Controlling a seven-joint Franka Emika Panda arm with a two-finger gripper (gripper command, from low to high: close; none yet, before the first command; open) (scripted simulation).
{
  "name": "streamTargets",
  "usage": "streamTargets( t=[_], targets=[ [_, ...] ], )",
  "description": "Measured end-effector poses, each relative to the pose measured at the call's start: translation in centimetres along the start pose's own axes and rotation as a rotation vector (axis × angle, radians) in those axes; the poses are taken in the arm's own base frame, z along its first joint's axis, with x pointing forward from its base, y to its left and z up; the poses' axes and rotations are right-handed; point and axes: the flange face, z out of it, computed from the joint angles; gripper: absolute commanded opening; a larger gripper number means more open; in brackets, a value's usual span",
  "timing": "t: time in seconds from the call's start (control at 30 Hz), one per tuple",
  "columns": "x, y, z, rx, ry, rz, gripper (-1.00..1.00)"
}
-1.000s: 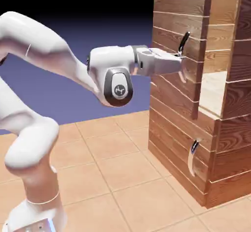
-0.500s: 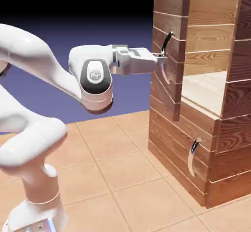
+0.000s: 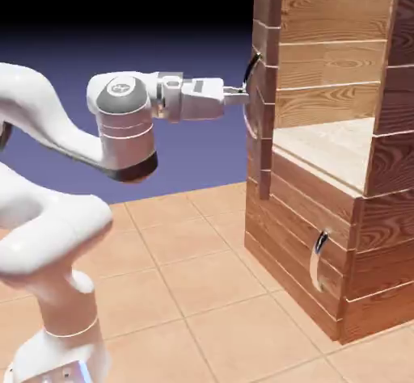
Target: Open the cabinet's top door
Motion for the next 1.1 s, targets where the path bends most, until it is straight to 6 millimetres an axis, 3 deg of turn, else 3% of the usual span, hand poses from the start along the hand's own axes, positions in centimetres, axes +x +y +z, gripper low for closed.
streamTargets(
  t=[0.63, 1.1],
  targets=[
    [-3.3, -3.3, -9.0, -0.172, 0.170, 0.003, -1.00],
    [-9.2, -9.2, -18.1, -0.378, 0.378, 0.000, -1.00]
  ],
)
